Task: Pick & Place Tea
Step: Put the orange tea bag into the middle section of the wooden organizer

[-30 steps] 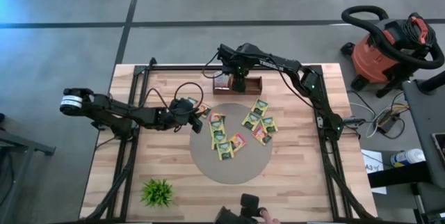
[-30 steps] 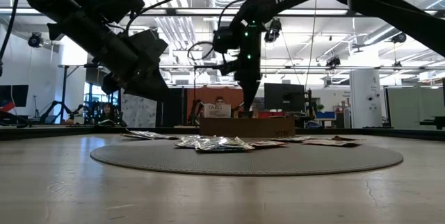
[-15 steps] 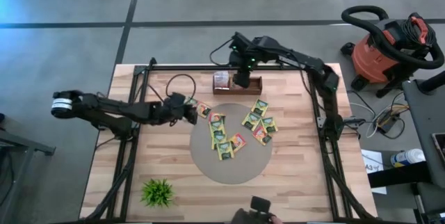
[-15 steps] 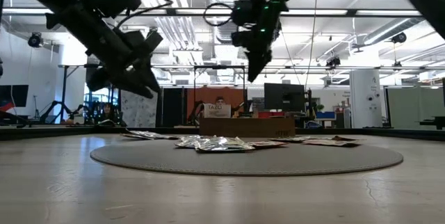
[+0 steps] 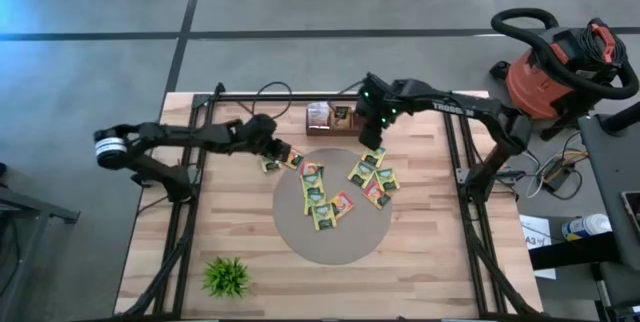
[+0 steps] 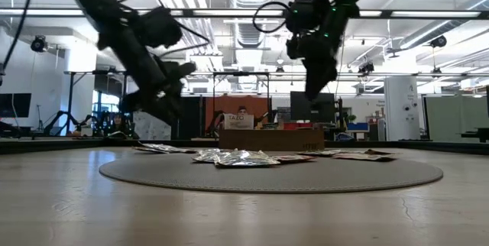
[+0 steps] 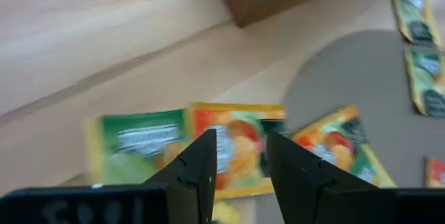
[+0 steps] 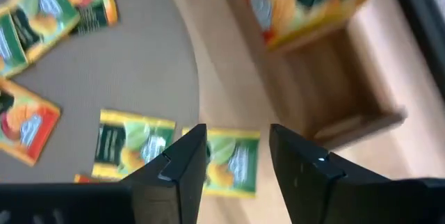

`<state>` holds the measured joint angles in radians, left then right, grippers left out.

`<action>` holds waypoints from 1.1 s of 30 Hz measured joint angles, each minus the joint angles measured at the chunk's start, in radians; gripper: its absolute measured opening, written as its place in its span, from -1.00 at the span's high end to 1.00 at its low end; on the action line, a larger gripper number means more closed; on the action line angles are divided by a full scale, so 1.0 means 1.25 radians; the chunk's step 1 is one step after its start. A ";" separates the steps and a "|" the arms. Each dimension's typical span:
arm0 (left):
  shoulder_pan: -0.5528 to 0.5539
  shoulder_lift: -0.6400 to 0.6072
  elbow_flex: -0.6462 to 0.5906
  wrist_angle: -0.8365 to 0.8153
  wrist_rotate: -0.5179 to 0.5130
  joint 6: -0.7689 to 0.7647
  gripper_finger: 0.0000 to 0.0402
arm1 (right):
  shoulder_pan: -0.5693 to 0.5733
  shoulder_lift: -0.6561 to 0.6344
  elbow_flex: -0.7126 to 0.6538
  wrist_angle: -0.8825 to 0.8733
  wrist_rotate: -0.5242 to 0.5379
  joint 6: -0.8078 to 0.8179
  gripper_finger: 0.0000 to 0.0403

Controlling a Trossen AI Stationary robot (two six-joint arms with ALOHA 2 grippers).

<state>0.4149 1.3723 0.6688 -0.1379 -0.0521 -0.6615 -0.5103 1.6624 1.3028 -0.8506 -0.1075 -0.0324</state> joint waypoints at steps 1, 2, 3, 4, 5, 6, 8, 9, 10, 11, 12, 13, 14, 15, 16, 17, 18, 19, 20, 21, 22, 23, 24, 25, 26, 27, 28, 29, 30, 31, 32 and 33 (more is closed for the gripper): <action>0.000 0.018 0.015 0.002 0.014 0.010 0.41 | 0.004 -0.009 -0.016 0.000 0.000 0.008 0.24; 0.000 0.038 0.030 0.002 0.017 0.023 0.41 | 0.007 -0.017 -0.030 0.002 -0.001 0.017 0.24; -0.001 0.058 0.044 0.004 0.019 0.035 0.41 | 0.010 -0.027 -0.044 0.005 -0.002 0.023 0.24; -0.001 0.081 0.058 0.003 0.020 0.044 0.41 | 0.014 -0.035 -0.058 0.005 -0.004 0.029 0.24; -0.001 0.104 0.074 -0.006 0.020 0.047 0.41 | 0.019 -0.043 -0.068 0.010 -0.006 0.038 0.24; 0.000 0.127 0.089 -0.021 0.021 0.047 0.41 | 0.023 -0.053 -0.078 0.018 -0.007 0.046 0.24; -0.001 0.168 0.120 -0.056 0.023 0.051 0.41 | 0.033 -0.069 -0.093 0.024 -0.007 0.059 0.24; -0.002 0.185 0.135 -0.076 0.025 0.052 0.41 | 0.038 -0.075 -0.098 0.028 -0.008 0.066 0.24; -0.004 0.200 0.147 -0.096 0.025 0.055 0.41 | 0.043 -0.080 -0.104 0.035 -0.010 0.071 0.24; -0.004 0.211 0.160 -0.116 0.026 0.058 0.41 | 0.047 -0.084 -0.110 0.040 -0.019 0.077 0.24; -0.005 0.220 0.171 -0.137 0.026 0.060 0.41 | 0.051 -0.086 -0.113 0.047 -0.030 0.085 0.24; -0.005 0.224 0.180 -0.158 0.026 0.063 0.41 | 0.055 -0.087 -0.116 0.055 -0.043 0.094 0.24; -0.006 0.225 0.187 -0.174 0.026 0.065 0.41 | 0.059 -0.087 -0.118 0.063 -0.053 0.103 0.24; -0.007 0.223 0.191 -0.178 0.025 0.066 0.41 | 0.062 -0.087 -0.120 0.067 -0.063 0.108 0.24; -0.008 0.217 0.193 -0.178 0.025 0.066 0.41 | 0.067 -0.086 -0.120 0.072 -0.066 0.114 0.24; -0.009 0.209 0.193 -0.182 0.025 0.066 0.41 | 0.072 -0.084 -0.120 0.082 -0.067 0.120 0.24; -0.012 0.198 0.193 -0.185 0.025 0.066 0.41 | 0.077 -0.081 -0.120 0.093 -0.068 0.126 0.24; -0.013 0.186 0.194 -0.187 0.024 0.063 0.41 | 0.083 -0.079 -0.121 0.101 -0.070 0.129 0.24; -0.016 0.176 0.195 -0.193 0.017 0.061 0.41 | 0.090 -0.075 -0.121 0.112 -0.073 0.133 0.24; -0.019 0.164 0.194 -0.203 0.012 0.061 0.41 | 0.095 -0.072 -0.121 0.129 -0.082 0.136 0.24; -0.023 0.154 0.194 -0.217 0.004 0.060 0.41 | 0.099 -0.067 -0.121 0.146 -0.090 0.141 0.24; -0.027 0.146 0.194 -0.229 -0.009 0.060 0.41 | 0.103 -0.062 -0.121 0.161 -0.098 0.150 0.24; -0.030 0.138 0.194 -0.240 -0.015 0.060 0.41 | 0.108 -0.057 -0.121 0.180 -0.105 0.159 0.24; -0.034 0.131 0.191 -0.251 -0.020 0.061 0.41 | 0.111 -0.049 -0.121 0.200 -0.111 0.169 0.24; -0.037 0.126 0.188 -0.254 -0.026 0.062 0.41 | 0.114 -0.041 -0.121 0.217 -0.112 0.179 0.24; -0.039 0.122 0.184 -0.252 -0.026 0.062 0.41 | 0.117 -0.033 -0.121 0.234 -0.112 0.191 0.24; -0.041 0.122 0.179 -0.253 -0.026 0.062 0.41 | 0.119 -0.023 -0.120 0.248 -0.112 0.204 0.24; -0.042 0.122 0.173 -0.255 -0.026 0.062 0.41 | 0.121 -0.014 -0.117 0.257 -0.112 0.214 0.24; -0.044 0.122 0.168 -0.255 -0.026 0.058 0.41 | 0.121 -0.004 -0.114 0.265 -0.112 0.221 0.24; -0.045 0.122 0.163 -0.255 -0.026 0.051 0.41 | 0.123 0.005 -0.110 0.268 -0.113 0.227 0.24; -0.046 0.122 0.158 -0.254 -0.026 0.045 0.41 | 0.122 0.013 -0.106 0.268 -0.113 0.232 0.24; -0.046 0.122 0.153 -0.255 -0.026 0.040 0.41 | 0.122 0.020 -0.102 0.269 -0.113 0.236 0.24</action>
<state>0.3571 1.5249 0.8604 -0.4571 -0.0844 -0.6119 -0.3573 1.6873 1.1756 -0.5140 -0.2481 0.2622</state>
